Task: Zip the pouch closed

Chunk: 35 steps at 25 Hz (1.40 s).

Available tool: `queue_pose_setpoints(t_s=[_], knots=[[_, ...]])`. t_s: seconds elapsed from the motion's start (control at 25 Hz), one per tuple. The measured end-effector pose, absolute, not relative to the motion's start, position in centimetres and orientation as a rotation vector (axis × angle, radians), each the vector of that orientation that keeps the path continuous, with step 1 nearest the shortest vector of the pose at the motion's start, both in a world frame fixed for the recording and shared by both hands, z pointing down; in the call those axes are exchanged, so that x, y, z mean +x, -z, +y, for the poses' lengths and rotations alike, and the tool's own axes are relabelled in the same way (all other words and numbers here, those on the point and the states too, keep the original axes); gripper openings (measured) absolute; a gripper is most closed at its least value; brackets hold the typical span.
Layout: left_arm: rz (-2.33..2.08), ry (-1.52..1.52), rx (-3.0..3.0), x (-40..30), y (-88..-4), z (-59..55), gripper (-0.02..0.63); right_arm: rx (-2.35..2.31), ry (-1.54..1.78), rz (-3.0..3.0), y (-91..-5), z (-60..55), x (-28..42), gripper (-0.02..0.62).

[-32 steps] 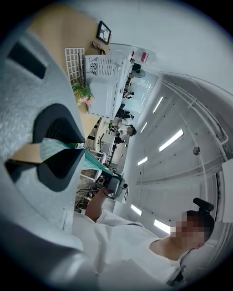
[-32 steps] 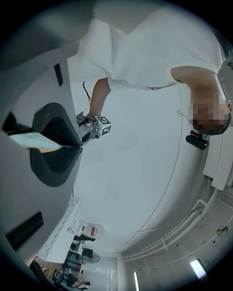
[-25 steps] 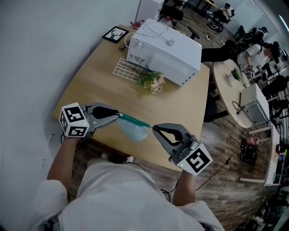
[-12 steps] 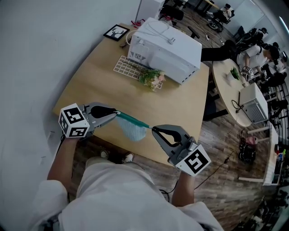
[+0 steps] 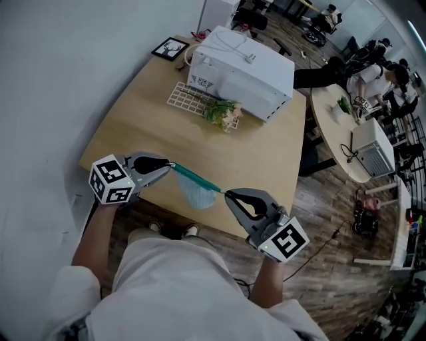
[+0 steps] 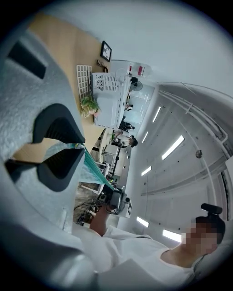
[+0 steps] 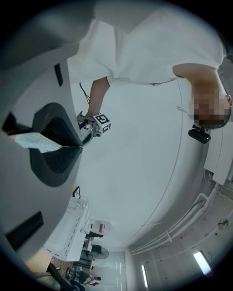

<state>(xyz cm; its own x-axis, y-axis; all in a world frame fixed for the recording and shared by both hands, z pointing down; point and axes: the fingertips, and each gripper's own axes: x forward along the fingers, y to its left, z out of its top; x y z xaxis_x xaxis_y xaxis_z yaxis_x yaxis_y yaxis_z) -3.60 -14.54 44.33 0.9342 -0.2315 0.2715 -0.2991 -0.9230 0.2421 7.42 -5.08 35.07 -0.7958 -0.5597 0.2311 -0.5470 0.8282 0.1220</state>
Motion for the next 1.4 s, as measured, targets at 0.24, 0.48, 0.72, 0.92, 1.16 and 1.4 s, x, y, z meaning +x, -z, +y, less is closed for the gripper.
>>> queue_pose_setpoints(t_s=[0.24,0.48,0.72,0.92,1.16,1.4], knots=[[-0.401,-0.304,2.774,-3.3,-45.2,-14.2,0.048,0.886,0.054,-2.744,-35.4,-4.5,7.2,0.01],[-0.406,-0.291,2.725,-2.3,-47.1,-13.9,0.051,0.936,0.01,-2.746,-36.4,-3.7,6.8,0.011],[-0.396,-0.27,2.724,-1.4,-47.2,-14.0,0.058,1.035,0.027,-2.727,-36.5,-3.9,8.1,0.012],[-0.401,-0.245,2.716,-0.9,-46.9,-14.3,0.061,1.103,-0.006,-2.713,-36.6,-4.2,9.1,0.012],[-0.519,-0.205,2.736,-1.4,-46.5,-16.0,0.08,1.17,-0.057,-2.654,-38.2,-4.6,9.9,0.014],[-0.714,-0.152,2.806,-2.2,-44.2,-17.4,0.055,1.26,-0.019,-2.578,-38.1,-5.4,12.6,0.014]])
